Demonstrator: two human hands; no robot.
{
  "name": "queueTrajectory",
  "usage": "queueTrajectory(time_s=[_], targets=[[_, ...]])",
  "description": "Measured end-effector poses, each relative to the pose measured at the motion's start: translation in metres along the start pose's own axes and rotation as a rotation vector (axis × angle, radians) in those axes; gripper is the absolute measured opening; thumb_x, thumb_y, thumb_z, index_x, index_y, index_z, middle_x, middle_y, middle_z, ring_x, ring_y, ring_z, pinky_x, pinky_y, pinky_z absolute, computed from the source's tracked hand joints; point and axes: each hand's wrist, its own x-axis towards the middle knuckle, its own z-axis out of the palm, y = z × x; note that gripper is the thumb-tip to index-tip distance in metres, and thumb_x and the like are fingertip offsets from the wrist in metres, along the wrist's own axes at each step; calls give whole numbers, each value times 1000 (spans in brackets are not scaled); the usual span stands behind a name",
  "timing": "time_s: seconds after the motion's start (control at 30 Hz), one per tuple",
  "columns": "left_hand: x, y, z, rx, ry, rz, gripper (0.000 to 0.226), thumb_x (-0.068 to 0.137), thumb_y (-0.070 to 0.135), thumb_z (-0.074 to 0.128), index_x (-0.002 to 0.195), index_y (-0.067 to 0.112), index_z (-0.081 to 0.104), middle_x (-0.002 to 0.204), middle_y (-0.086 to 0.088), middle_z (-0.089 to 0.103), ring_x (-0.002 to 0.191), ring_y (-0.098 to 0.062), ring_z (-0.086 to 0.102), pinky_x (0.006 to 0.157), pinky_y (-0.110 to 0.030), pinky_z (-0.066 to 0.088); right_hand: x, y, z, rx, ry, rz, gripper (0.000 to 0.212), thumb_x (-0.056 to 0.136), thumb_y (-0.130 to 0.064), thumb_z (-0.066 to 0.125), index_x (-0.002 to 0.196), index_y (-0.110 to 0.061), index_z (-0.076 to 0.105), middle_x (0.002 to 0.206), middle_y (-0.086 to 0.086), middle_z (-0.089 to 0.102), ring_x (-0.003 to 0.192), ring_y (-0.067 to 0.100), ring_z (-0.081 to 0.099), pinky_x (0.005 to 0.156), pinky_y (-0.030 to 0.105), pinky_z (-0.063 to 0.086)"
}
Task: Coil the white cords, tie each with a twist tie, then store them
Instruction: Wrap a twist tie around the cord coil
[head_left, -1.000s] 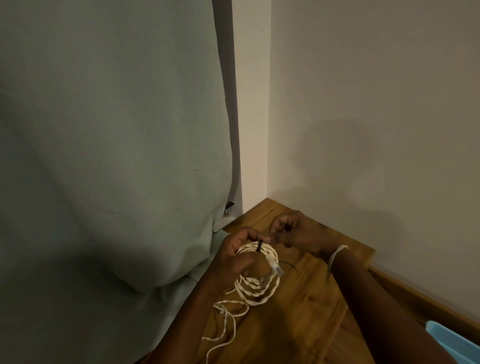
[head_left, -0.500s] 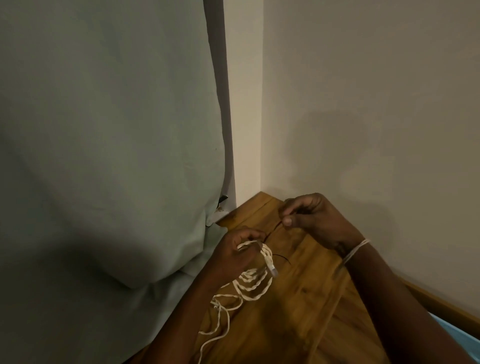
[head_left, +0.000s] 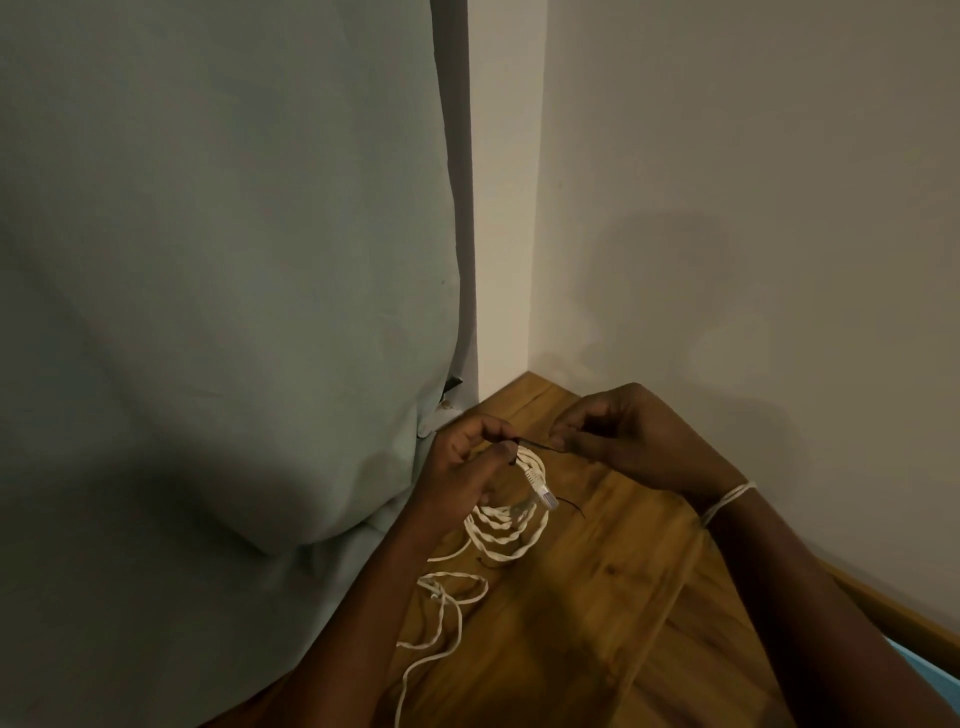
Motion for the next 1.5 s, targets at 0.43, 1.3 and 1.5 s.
queueTrajectory(time_s=[0.43, 1.3, 1.5], targets=[[0, 8, 2, -63, 18, -11, 12, 93, 5, 57, 101, 6, 66, 79, -1, 64, 49, 0, 57, 43, -19, 41, 3, -24, 12, -229, 26, -162, 7, 89, -14, 72, 91, -9, 77, 80, 1, 73, 67, 12, 68, 60, 34, 58], [2, 3, 14, -50, 42, 97, 20, 89, 9, 46, 90, 17, 64, 64, 13, 60, 49, -7, 43, 44, -23, 33, -12, -7, 33, 36, 210, 99, 8, 88, -8, 72, 84, -14, 77, 70, 2, 72, 64, 22, 70, 62, 48, 60], [-1, 5, 18, 103, 76, 211, 13, 87, 14, 50, 91, 17, 62, 76, 9, 60, 57, 1, 54, 52, -10, 39, -15, -14, 37, -227, 232, 89, 7, 84, -12, 75, 81, -16, 71, 70, -4, 65, 59, 10, 60, 52, 27, 52]])
